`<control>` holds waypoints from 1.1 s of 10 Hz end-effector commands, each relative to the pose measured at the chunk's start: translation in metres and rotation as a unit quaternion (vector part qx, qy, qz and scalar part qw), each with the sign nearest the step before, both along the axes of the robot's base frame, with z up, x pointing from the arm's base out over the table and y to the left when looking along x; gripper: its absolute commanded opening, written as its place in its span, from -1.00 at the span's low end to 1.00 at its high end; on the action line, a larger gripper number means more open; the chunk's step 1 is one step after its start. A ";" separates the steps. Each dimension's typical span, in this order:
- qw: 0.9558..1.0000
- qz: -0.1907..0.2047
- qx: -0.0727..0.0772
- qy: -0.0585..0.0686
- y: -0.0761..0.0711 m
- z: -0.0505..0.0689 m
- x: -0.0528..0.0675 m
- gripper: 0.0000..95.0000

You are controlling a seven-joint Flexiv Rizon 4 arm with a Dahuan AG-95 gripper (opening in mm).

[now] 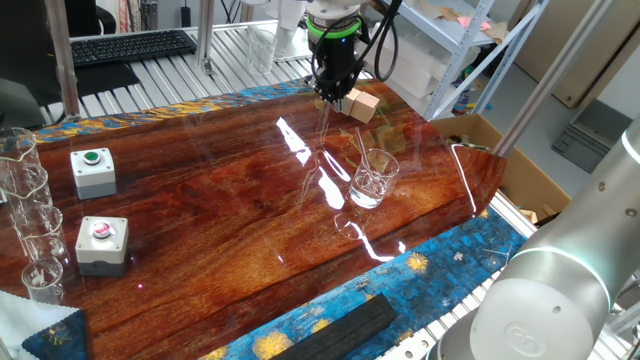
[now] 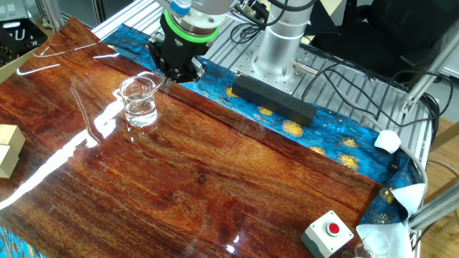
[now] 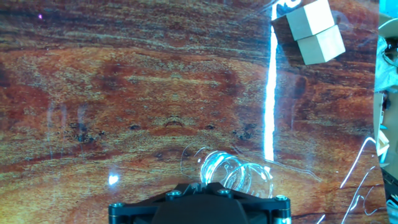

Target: Stir the beaker with a glass rod

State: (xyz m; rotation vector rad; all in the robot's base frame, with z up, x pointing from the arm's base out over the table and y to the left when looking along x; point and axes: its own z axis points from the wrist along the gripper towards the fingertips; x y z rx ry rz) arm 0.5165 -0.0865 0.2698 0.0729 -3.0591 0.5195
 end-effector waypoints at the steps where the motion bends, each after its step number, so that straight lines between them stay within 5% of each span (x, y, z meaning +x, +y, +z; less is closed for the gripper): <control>1: 1.000 -0.003 0.001 -0.003 0.000 0.000 0.000 -1.00; 9: 1.000 -0.006 -0.002 -0.018 0.000 0.000 0.000 -1.00; 11: 1.000 -0.005 -0.002 -0.011 0.000 0.000 0.000 -1.00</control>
